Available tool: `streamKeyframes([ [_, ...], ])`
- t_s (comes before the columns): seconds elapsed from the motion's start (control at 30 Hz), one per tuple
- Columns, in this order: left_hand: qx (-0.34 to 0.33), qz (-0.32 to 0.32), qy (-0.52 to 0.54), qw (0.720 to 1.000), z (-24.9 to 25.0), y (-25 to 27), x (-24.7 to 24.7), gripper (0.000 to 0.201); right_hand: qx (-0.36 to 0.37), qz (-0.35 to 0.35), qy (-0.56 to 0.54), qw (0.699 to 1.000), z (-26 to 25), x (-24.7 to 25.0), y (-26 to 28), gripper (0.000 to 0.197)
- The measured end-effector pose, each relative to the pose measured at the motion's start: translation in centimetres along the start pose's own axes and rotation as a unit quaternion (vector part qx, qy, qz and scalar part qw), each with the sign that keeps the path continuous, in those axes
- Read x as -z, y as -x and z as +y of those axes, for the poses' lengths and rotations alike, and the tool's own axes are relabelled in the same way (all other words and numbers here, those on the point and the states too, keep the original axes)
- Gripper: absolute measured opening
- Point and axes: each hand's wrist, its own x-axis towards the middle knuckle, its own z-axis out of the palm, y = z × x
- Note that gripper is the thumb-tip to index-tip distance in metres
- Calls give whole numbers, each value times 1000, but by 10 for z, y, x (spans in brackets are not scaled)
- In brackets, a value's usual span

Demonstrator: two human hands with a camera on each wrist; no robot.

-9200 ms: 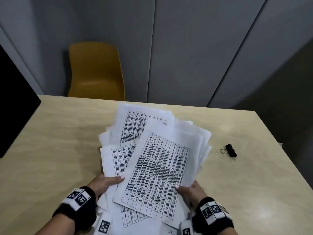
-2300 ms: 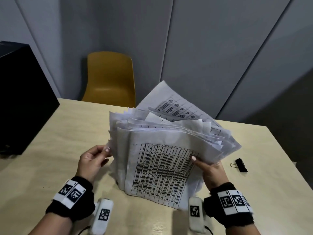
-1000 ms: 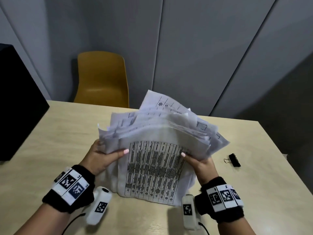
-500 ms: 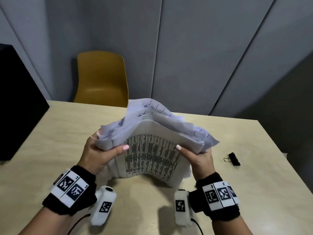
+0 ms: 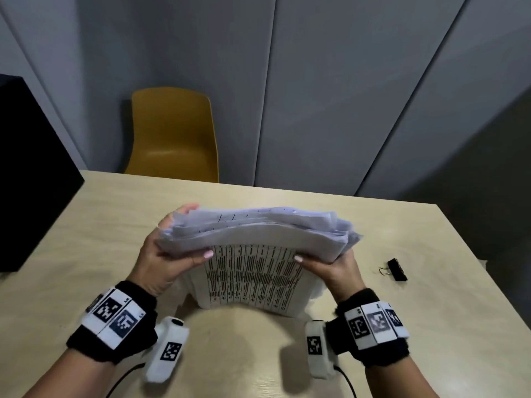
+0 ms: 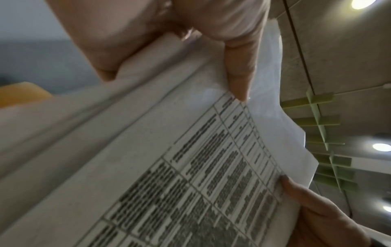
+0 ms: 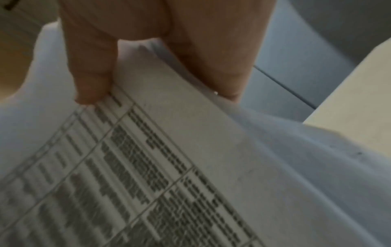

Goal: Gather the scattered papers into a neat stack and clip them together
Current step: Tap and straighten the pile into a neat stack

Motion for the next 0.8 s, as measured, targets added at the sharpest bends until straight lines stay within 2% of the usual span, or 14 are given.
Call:
streamKeyframes([
  [0.07,8,39,-7,999,-2,0,-10,37,5,-3,22,1000,1,-10,-1,38],
  [0.1,3,55,-17,998,2,0,-15,27,8,0,21,1000,-1,-13,-1,37],
  [0.17,-21,54,-24,998,8,-4,-18,35,8,16,-3,1000,-5,-14,-3,38],
  [0.23,-28,40,-6,999,17,-7,-14,32,6,23,-20,1000,-5,-6,-1,37],
  [0.33,-12,31,35,999,19,-5,-10,76,-5,1,-3,1000,-1,-3,5,35],
  [0.47,-17,38,62,997,22,-4,-14,91,0,37,-8,999,4,-11,2,35],
  [0.57,10,39,52,998,11,0,1,102,2,61,-17,998,4,-8,0,31],
  [0.63,36,48,57,997,2,8,13,89,4,64,-23,998,3,-5,0,31],
  [0.7,55,70,41,995,-7,18,21,71,1,60,-33,998,4,-4,-1,22],
  [0.8,52,110,-14,993,-13,20,22,49,-5,56,-52,997,6,-4,-1,14],
])
